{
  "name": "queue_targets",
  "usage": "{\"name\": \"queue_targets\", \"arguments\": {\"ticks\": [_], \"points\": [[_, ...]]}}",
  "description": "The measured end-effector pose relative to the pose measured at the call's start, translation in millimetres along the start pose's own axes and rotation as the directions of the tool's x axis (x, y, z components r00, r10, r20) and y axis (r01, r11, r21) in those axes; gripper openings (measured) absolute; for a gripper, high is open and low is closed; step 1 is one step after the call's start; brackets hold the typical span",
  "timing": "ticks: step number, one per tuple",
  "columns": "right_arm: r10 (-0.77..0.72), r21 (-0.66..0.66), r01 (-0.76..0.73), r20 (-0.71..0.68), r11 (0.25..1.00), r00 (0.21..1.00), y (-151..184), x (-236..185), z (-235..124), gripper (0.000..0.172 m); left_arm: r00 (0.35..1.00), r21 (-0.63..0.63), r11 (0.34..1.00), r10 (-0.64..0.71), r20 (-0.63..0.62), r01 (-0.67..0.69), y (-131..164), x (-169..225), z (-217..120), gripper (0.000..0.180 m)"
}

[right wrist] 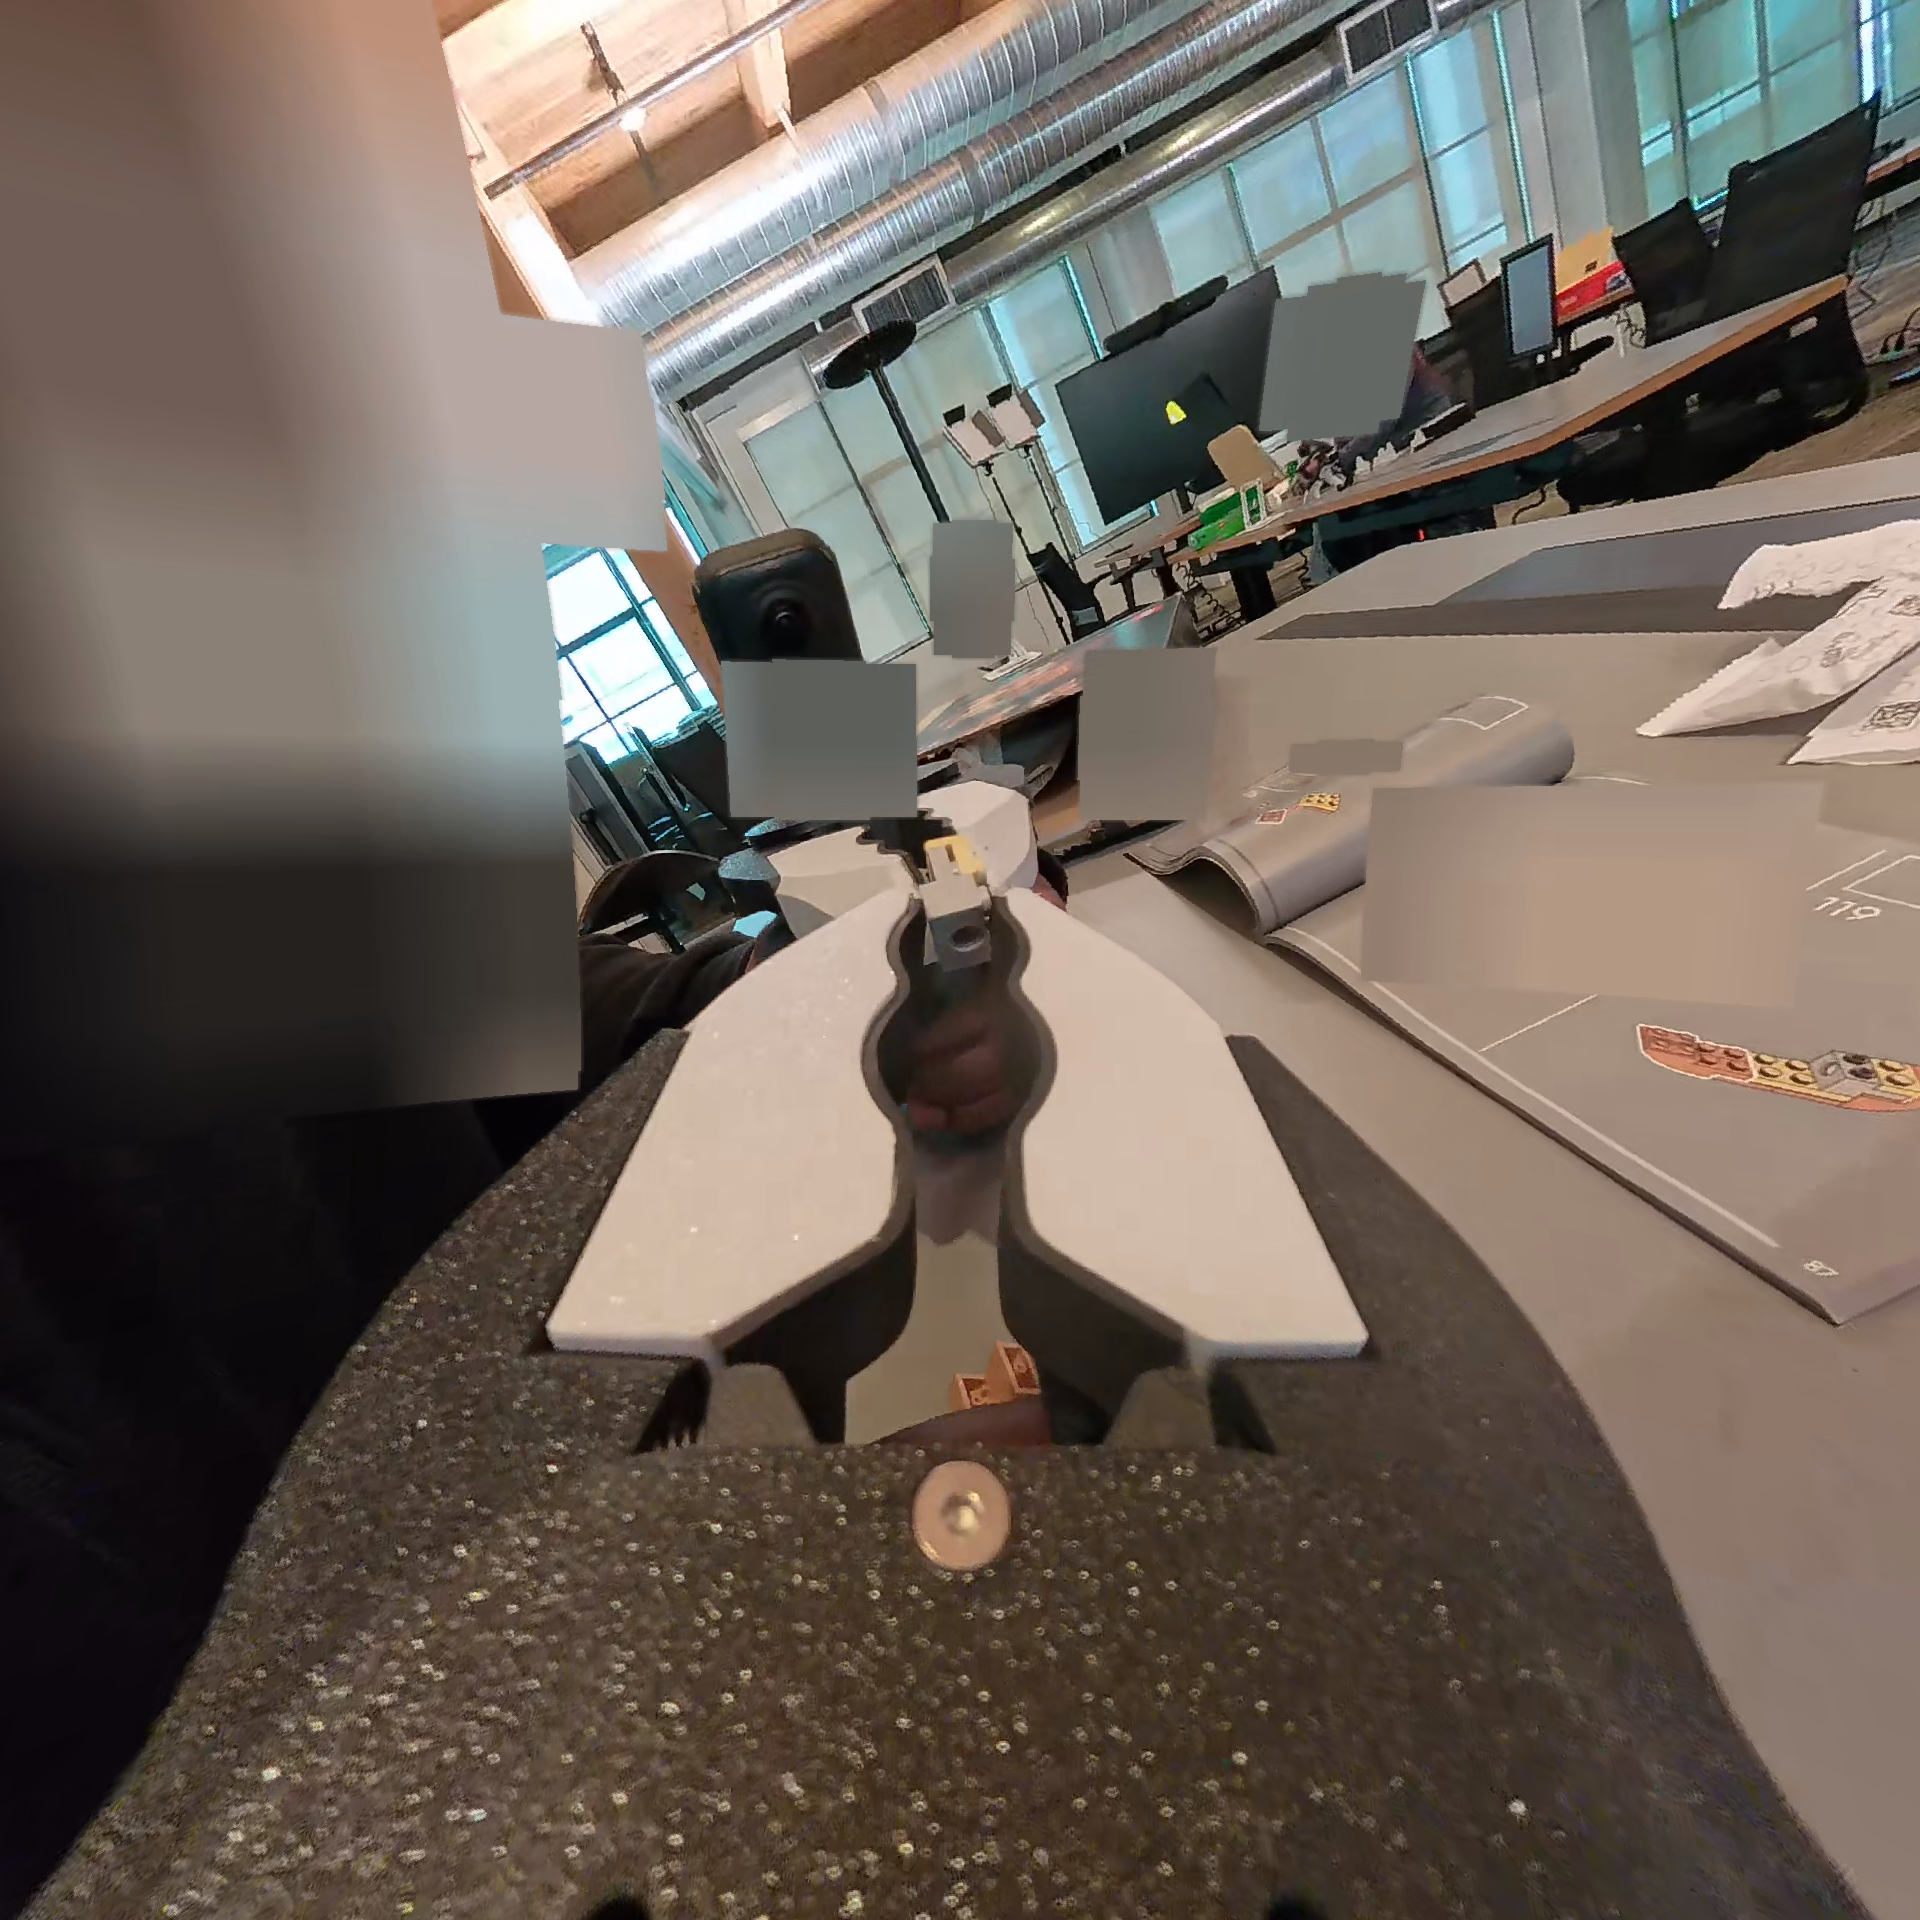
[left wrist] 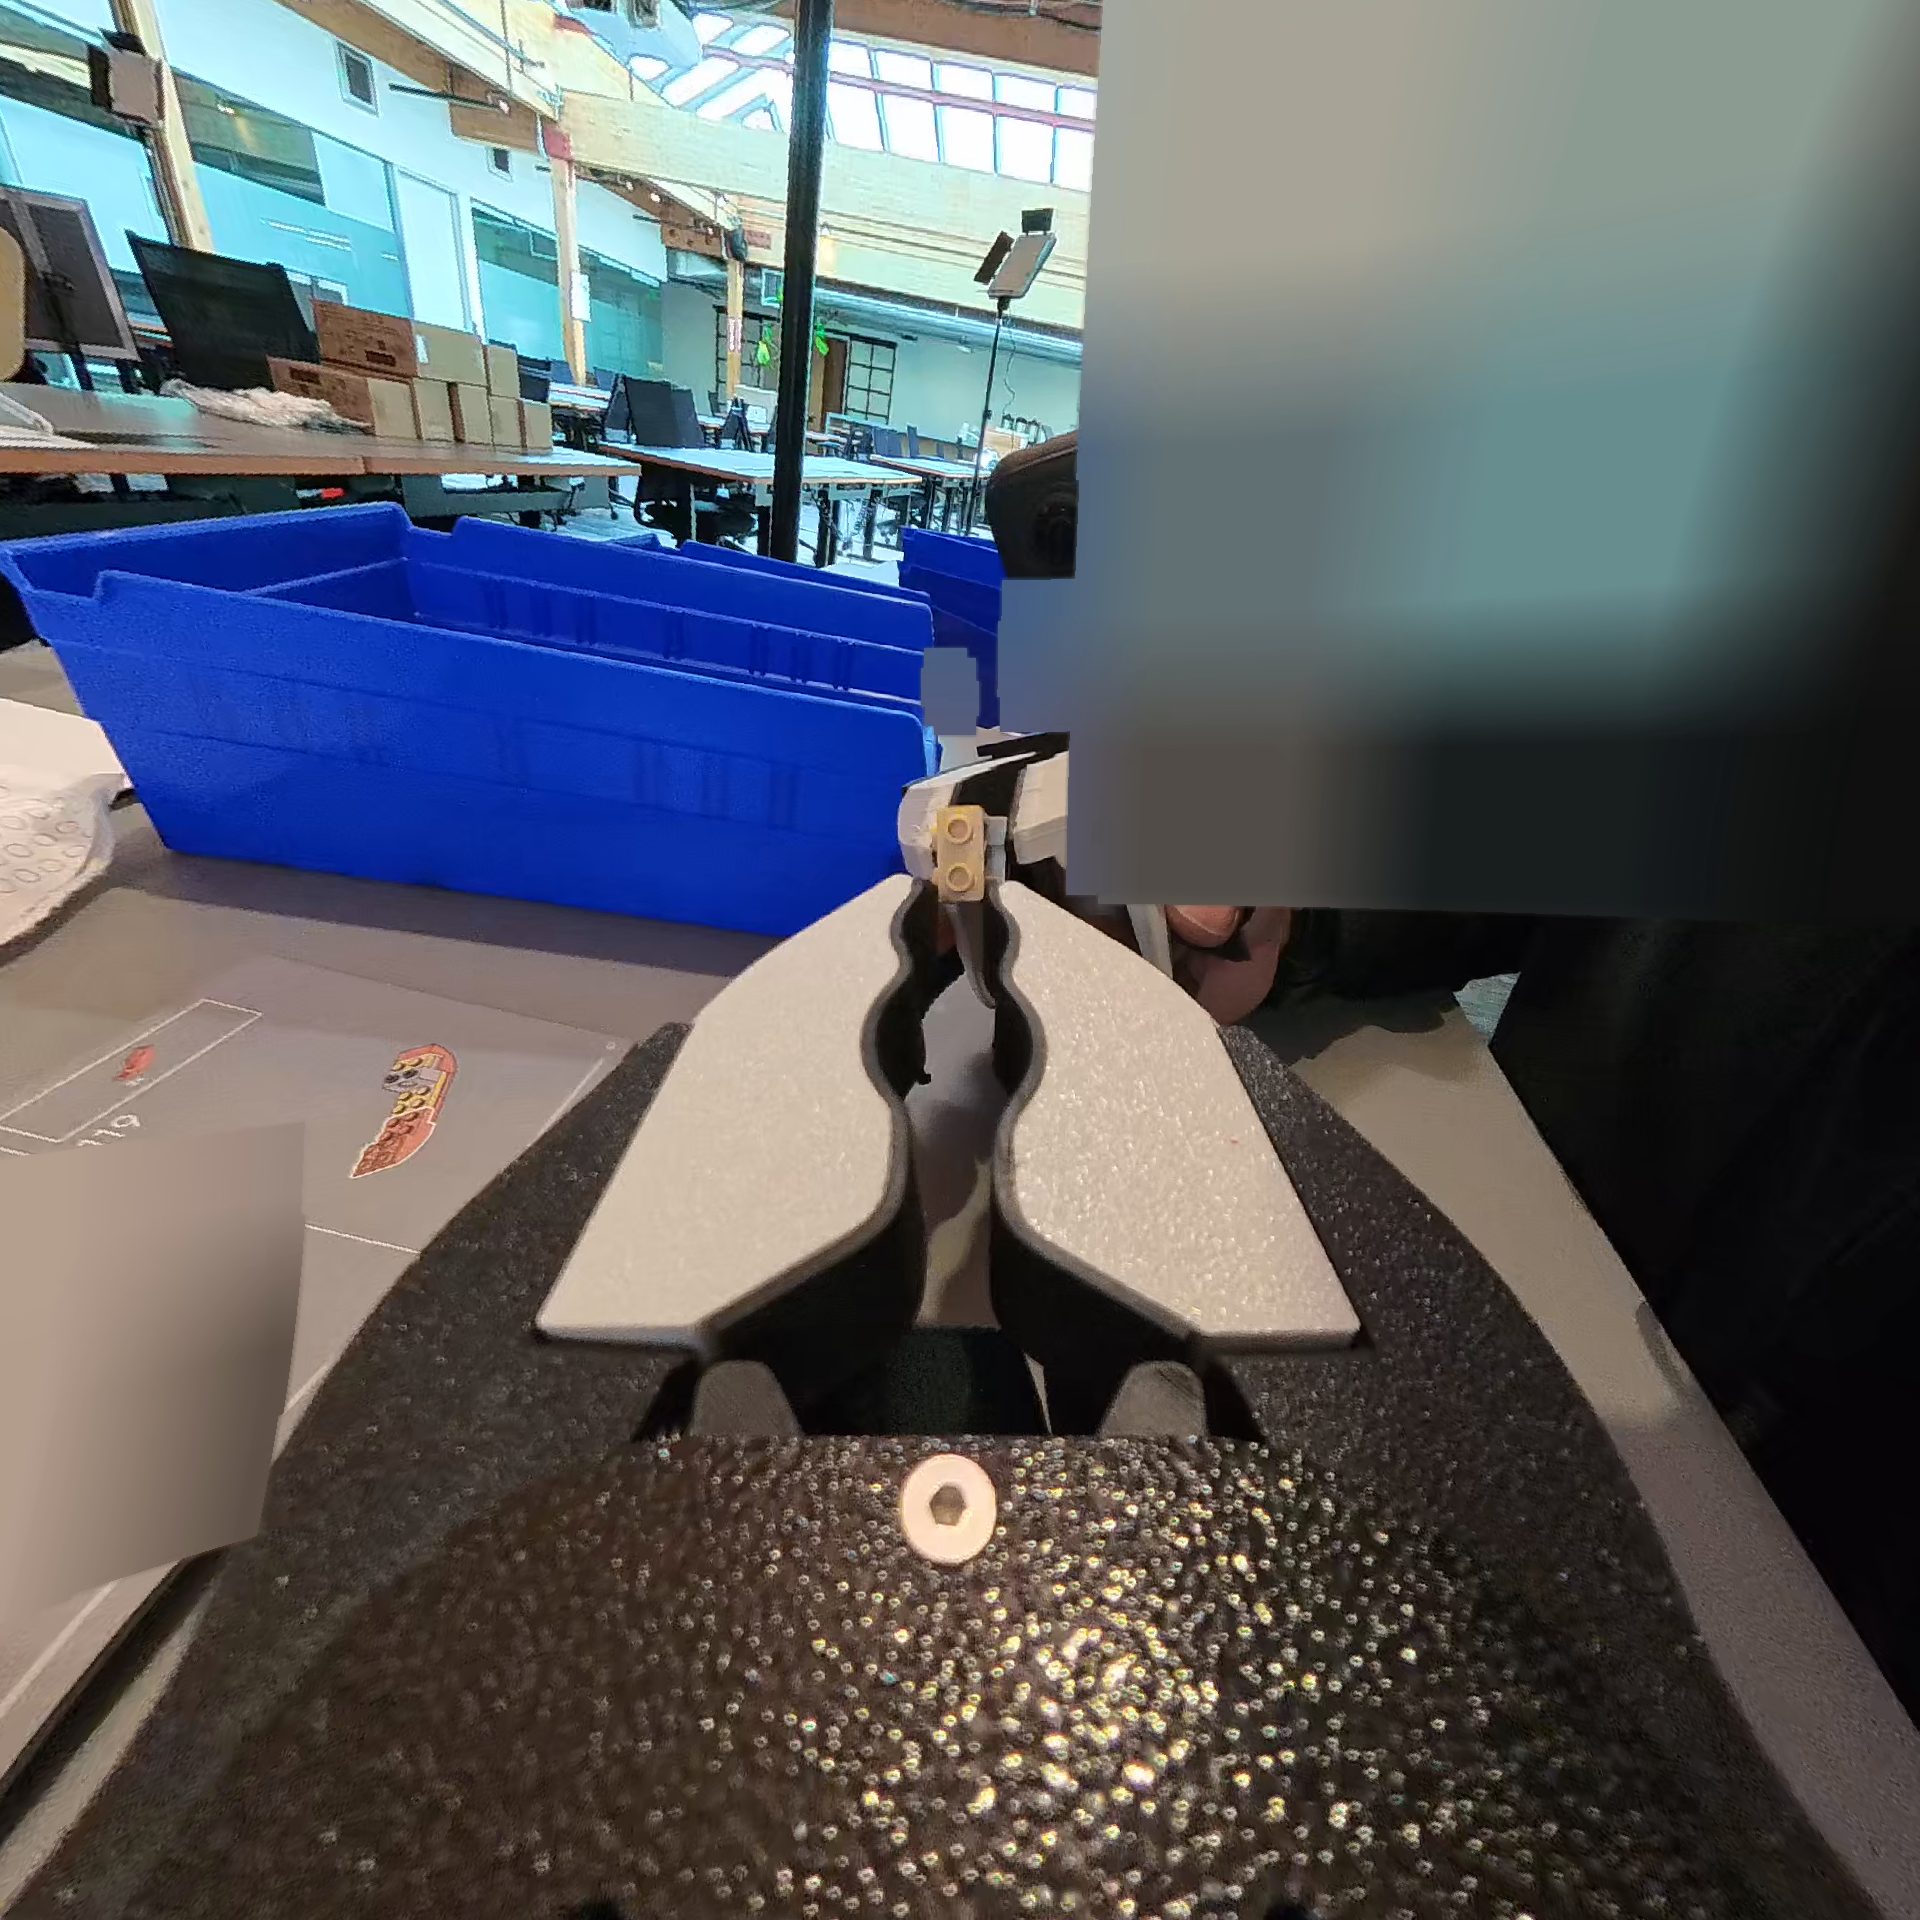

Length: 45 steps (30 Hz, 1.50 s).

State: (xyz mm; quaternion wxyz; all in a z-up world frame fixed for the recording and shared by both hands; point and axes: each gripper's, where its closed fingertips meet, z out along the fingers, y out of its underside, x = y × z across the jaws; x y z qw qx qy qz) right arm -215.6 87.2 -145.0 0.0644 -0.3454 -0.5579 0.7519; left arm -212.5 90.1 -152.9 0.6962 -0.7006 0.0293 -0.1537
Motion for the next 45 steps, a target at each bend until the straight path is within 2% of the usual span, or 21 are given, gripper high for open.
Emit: {"name": "queue_targets", "arguments": {"ticks": [3,7,12,18,28,45], "points": [[-0.037,-0.024,0.037,-0.012,0.999,0.999,2.2,0.4,0.3,0.012,0.998,-0.02,0.998,0.065,0.021,-0.065,1.9,-1.0,-1.0,0.007],[-0.165,-0.146,0.155,-0.059,0.977,0.985,12.5,8.9,-1.6,0.019,0.985,-0.105,0.982,0.165,0.048,-0.159,10.3,-5.7,-3.0,0.006],[-0.403,-0.293,0.367,-0.07,0.883,0.913,19.3,13.5,-6.9,0.023,0.921,-0.324,0.878,0.387,0.051,-0.351,28.4,-12.6,-8.8,0.007],[-0.589,-0.401,0.529,-0.035,0.748,0.807,34.4,12.8,-4.7,0.017,0.888,-0.412,0.812,0.46,0.013,-0.414,40.1,-11.1,-9.7,0.007],[-0.636,-0.459,0.565,0.001,0.685,0.772,45.5,13.7,-4.6,0.009,0.908,-0.442,0.807,0.417,-0.043,-0.392,51.3,-5.6,-8.2,0.007],[-0.652,-0.469,0.571,-0.014,0.673,0.758,45.2,13.7,-4.4,0.007,0.95,-0.41,0.862,0.307,-0.05,-0.3,51.9,-3.9,-7.7,0.007]]}}
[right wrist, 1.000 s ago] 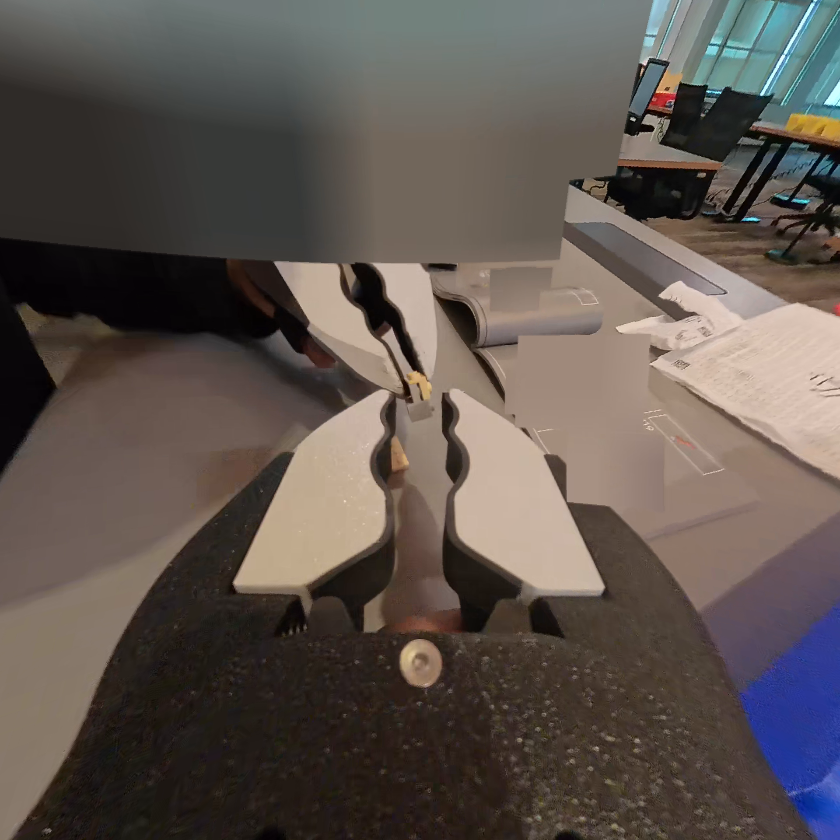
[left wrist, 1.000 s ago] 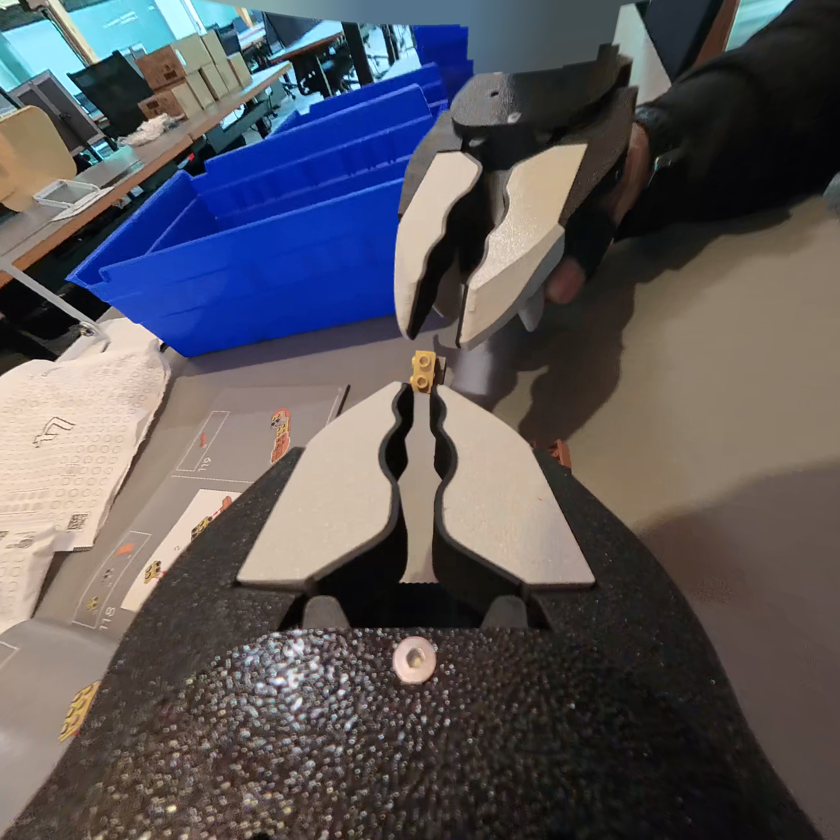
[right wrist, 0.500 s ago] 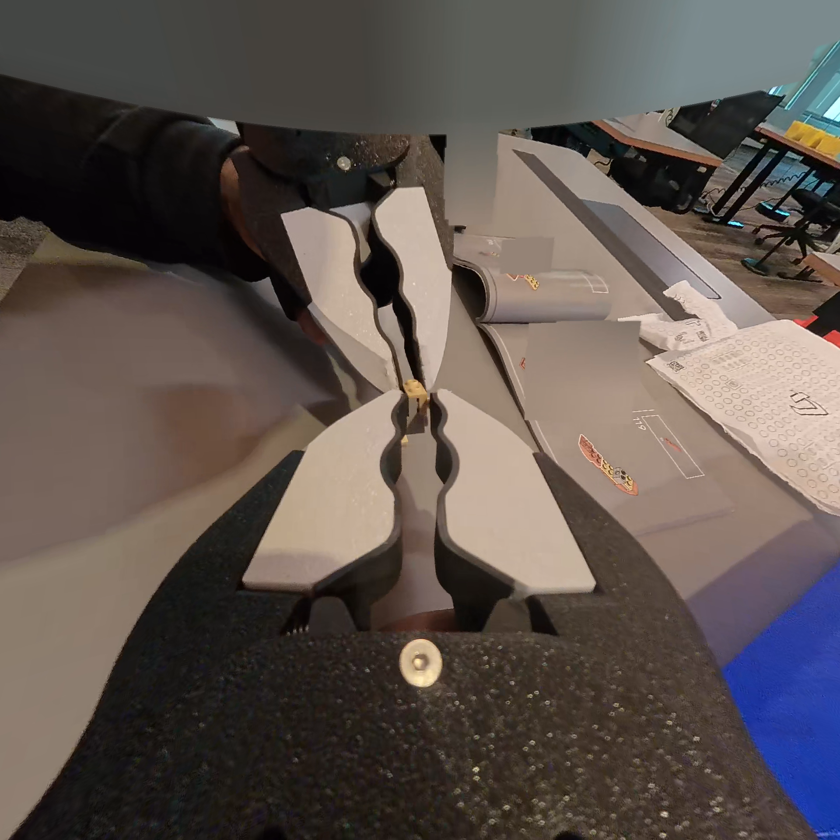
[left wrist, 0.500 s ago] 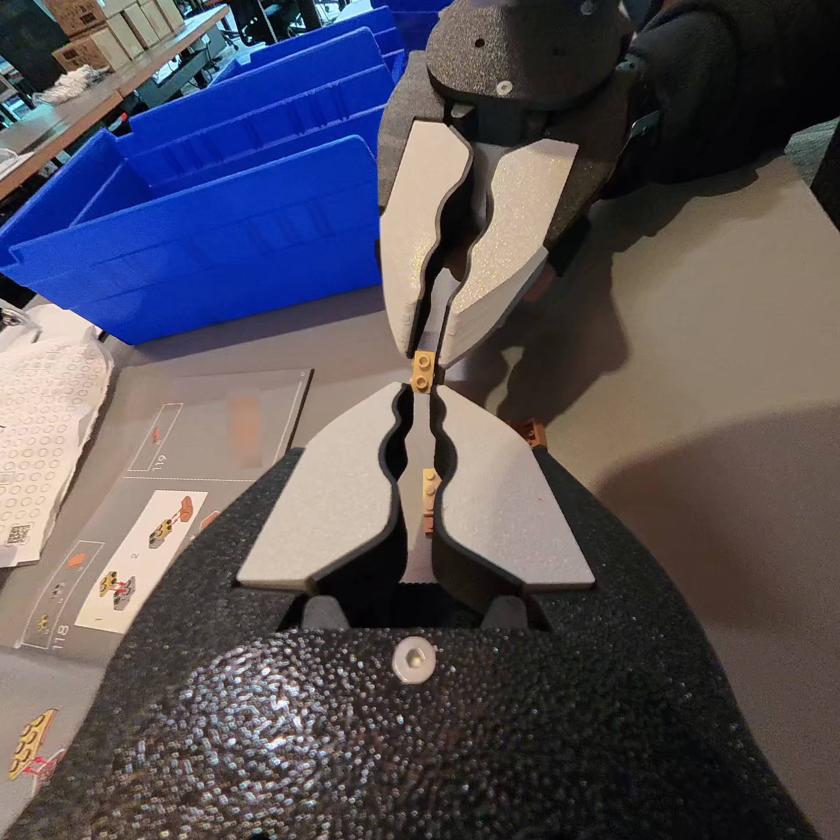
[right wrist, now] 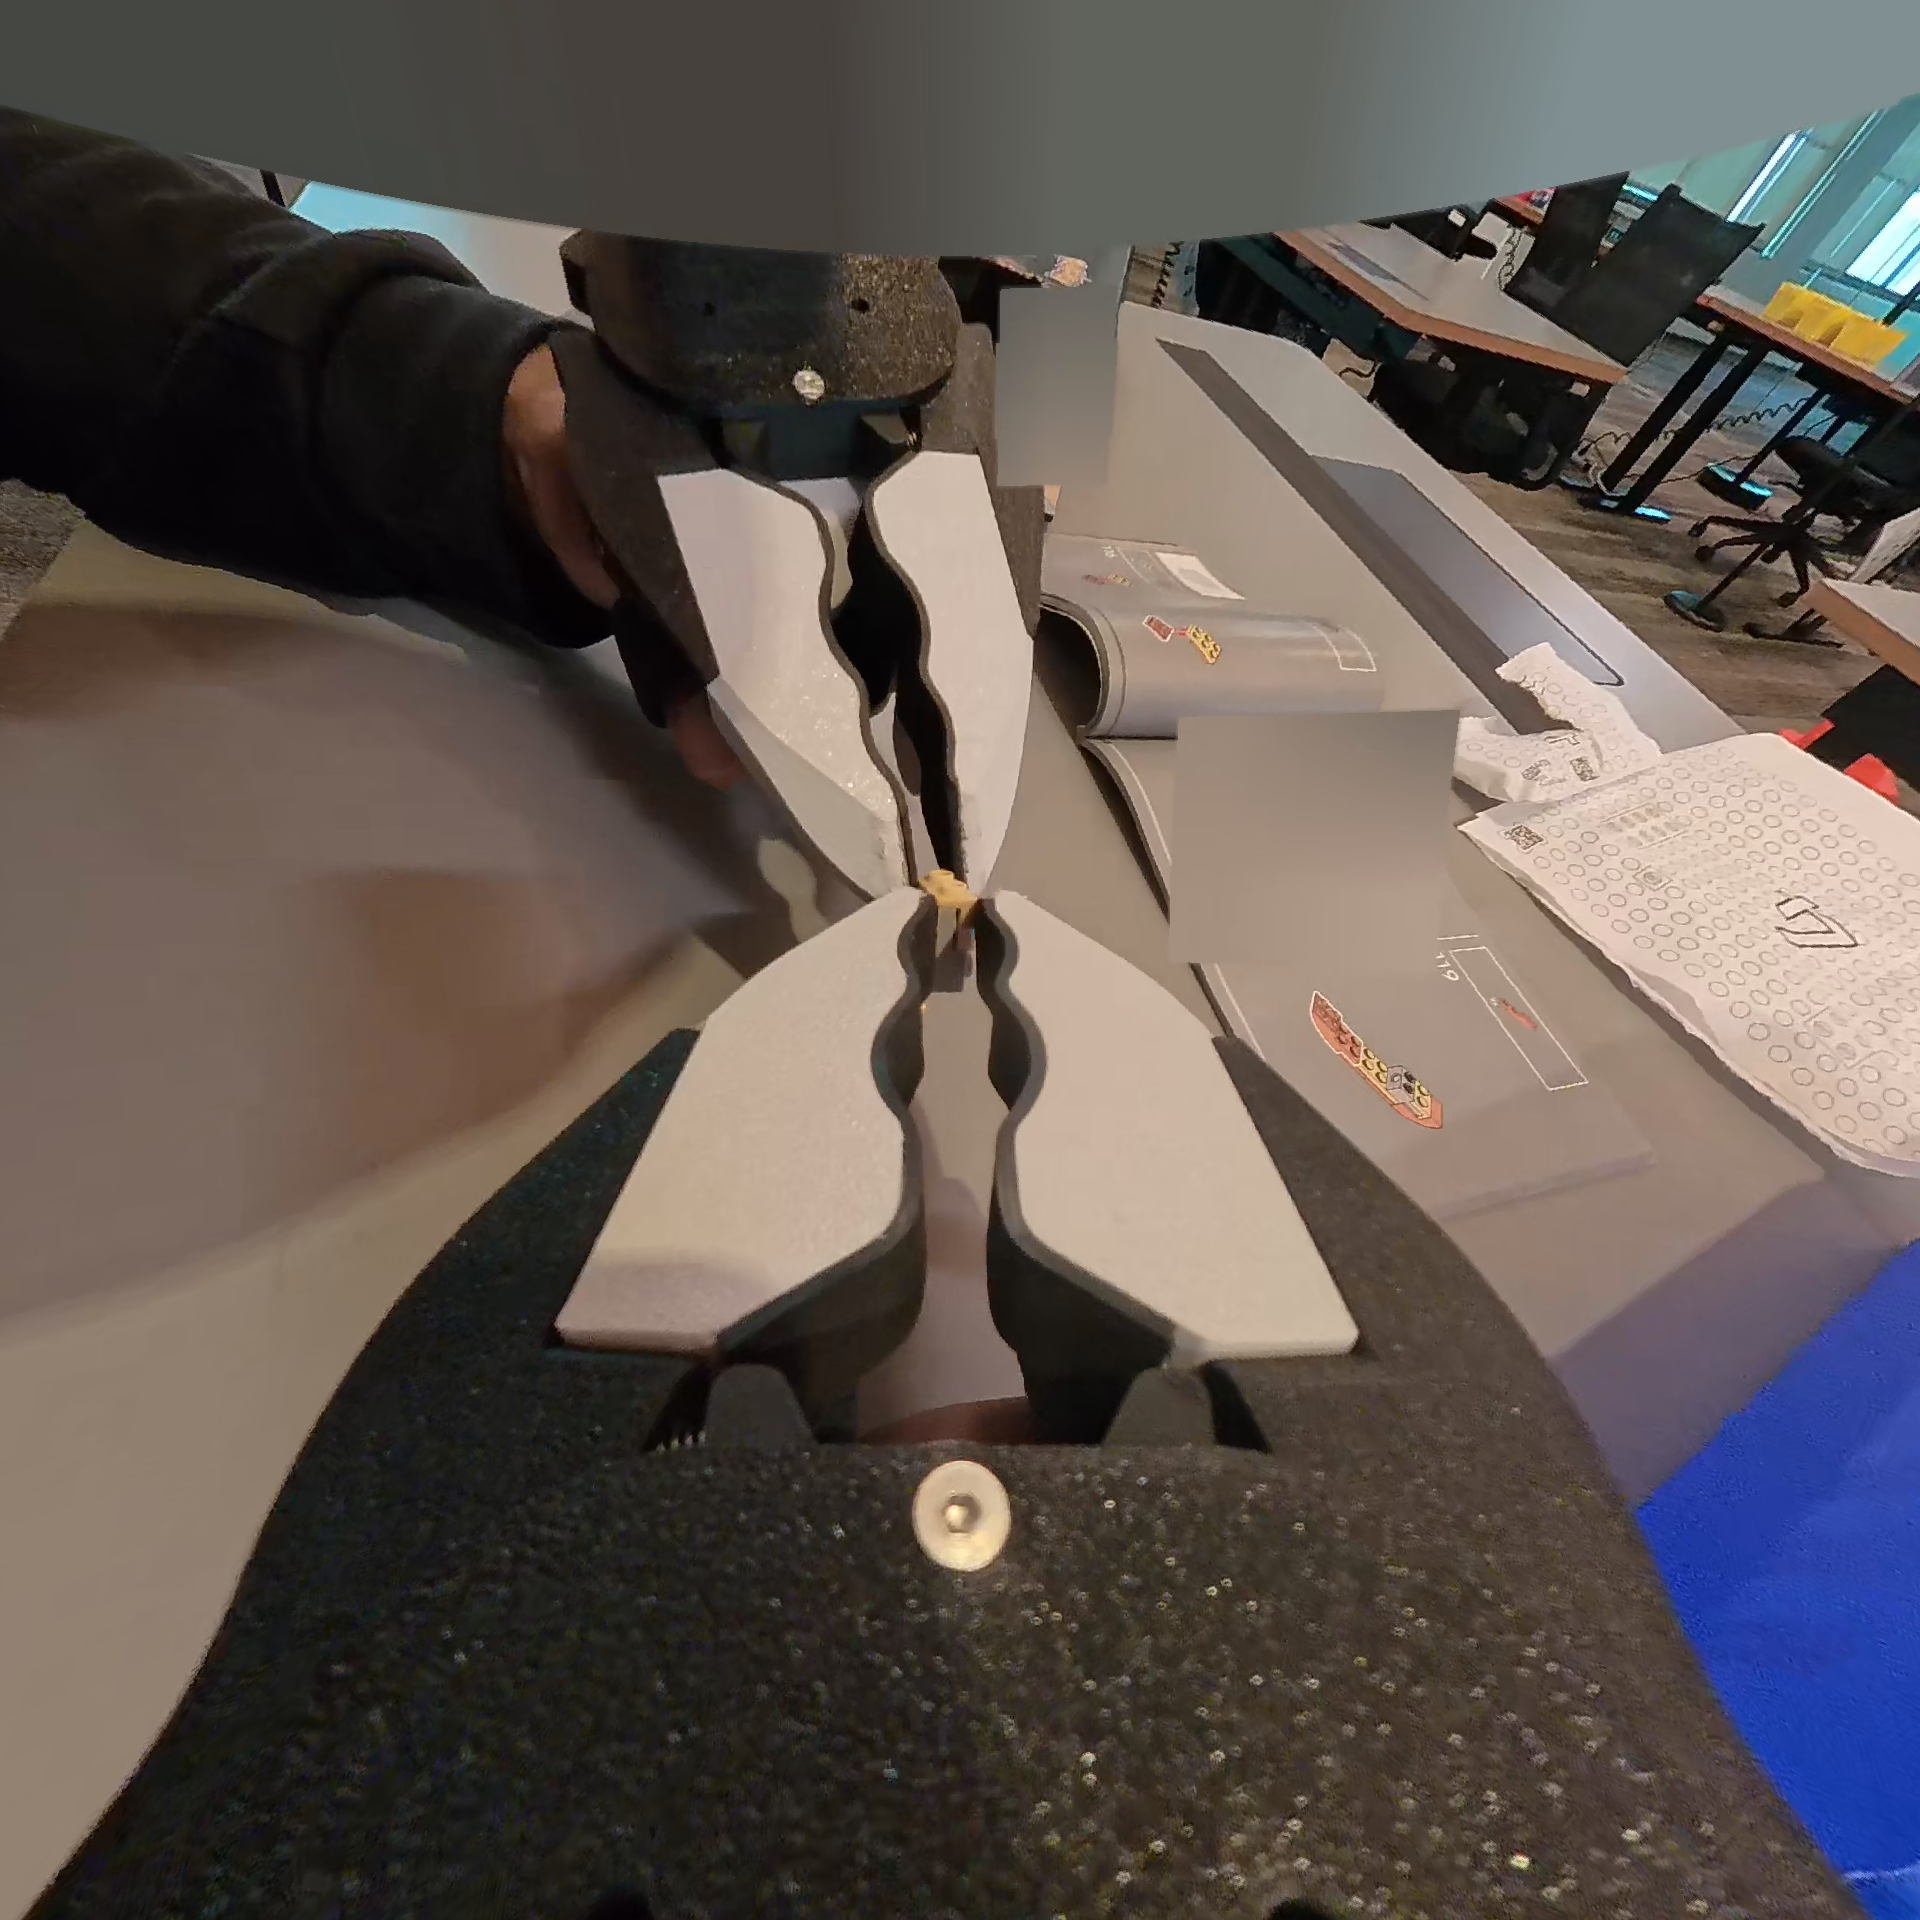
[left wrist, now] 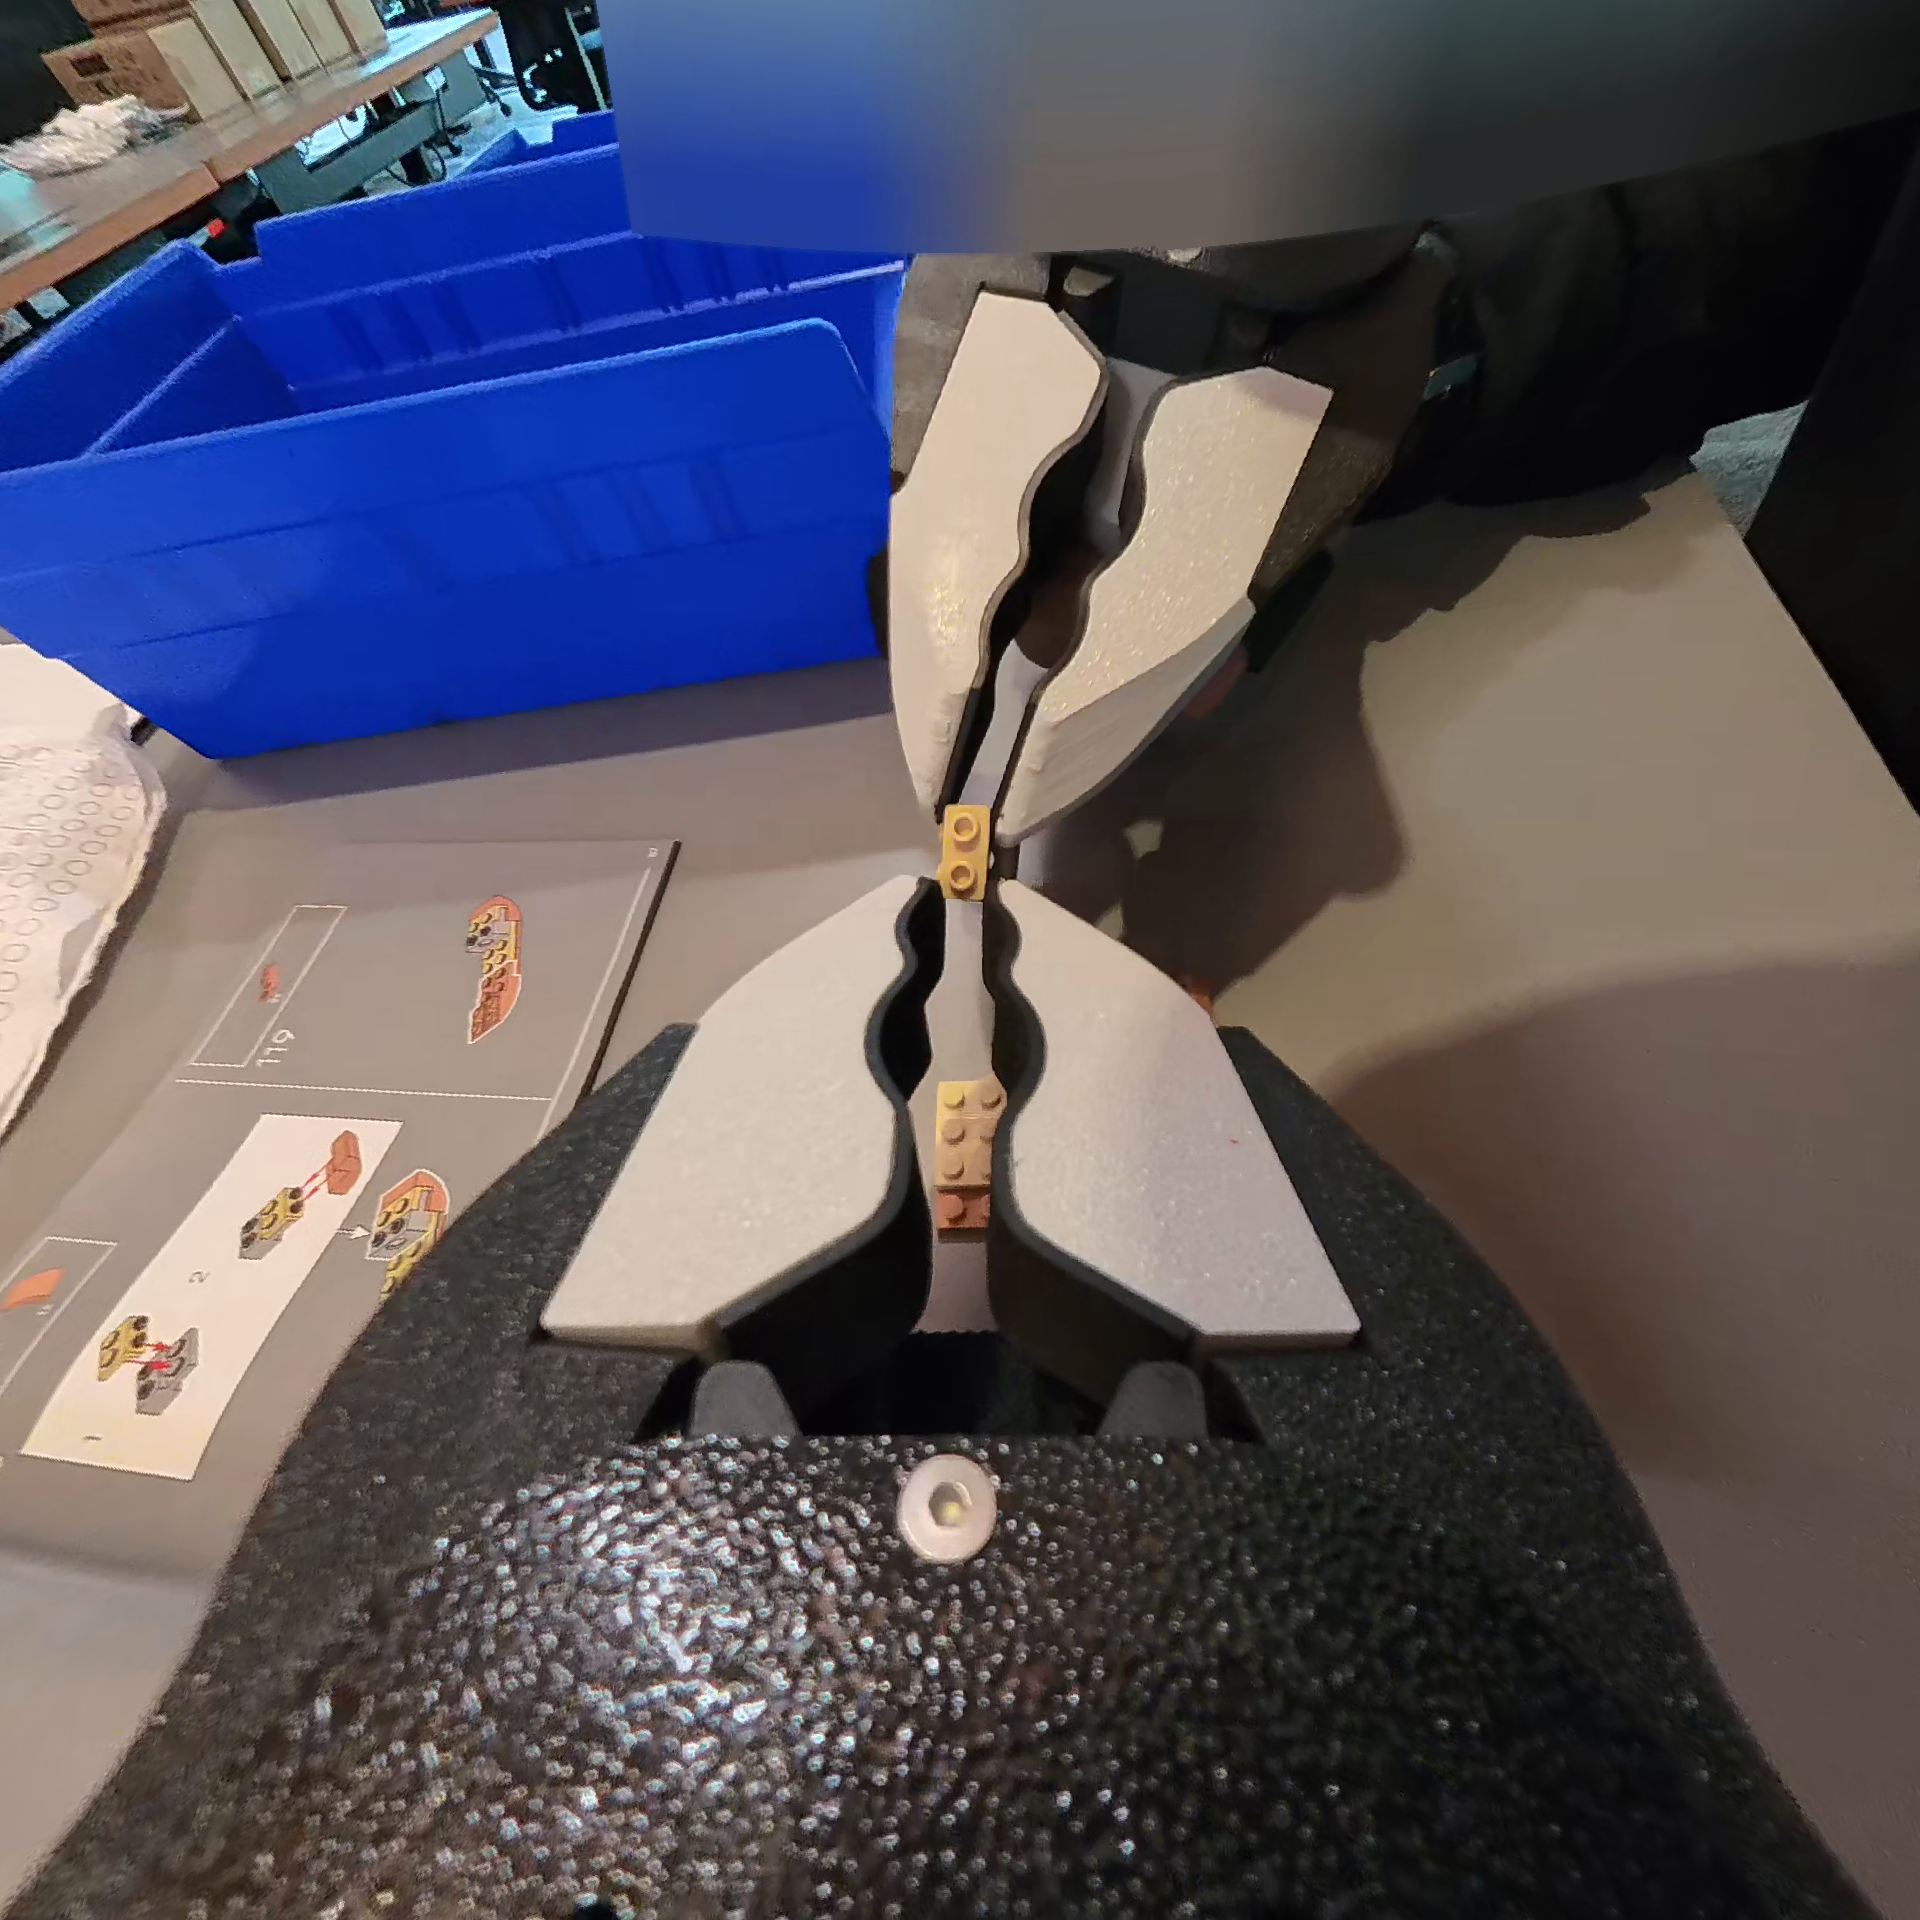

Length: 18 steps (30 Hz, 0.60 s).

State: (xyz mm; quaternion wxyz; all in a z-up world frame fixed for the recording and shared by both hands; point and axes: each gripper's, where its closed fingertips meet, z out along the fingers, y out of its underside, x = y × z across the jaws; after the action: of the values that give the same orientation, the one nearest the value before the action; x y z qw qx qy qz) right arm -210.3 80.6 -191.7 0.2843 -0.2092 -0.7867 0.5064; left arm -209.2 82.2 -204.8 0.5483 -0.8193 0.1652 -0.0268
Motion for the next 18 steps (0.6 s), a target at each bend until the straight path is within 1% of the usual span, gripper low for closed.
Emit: {"name": "queue_targets", "arguments": {"ticks": [5,9,13,18], "points": [[-0.006,-0.007,0.006,0.0,1.0,1.0,0.3,-0.6,-0.5,0.007,1.0,0.013,1.0,-0.013,-0.016,0.014,0.1,0.8,0.4,0.007],[0.027,-0.011,-0.026,0.027,1.0,0.999,0.9,-2.3,-1.6,0.008,1.0,0.019,1.0,0.014,-0.013,-0.014,0.4,1.6,1.1,0.007],[0.025,-0.017,-0.025,0.027,1.0,0.999,1.5,-0.8,-4.1,0.011,1.0,0.032,0.999,0.028,-0.009,-0.028,-1.7,2.0,0.2,0.007],[0.011,-0.025,-0.01,0.04,1.0,0.999,2.5,-3.4,-4.6,0.007,0.999,0.033,0.998,0.049,-0.007,-0.048,-1.6,2.6,0.5,0.007]]}}
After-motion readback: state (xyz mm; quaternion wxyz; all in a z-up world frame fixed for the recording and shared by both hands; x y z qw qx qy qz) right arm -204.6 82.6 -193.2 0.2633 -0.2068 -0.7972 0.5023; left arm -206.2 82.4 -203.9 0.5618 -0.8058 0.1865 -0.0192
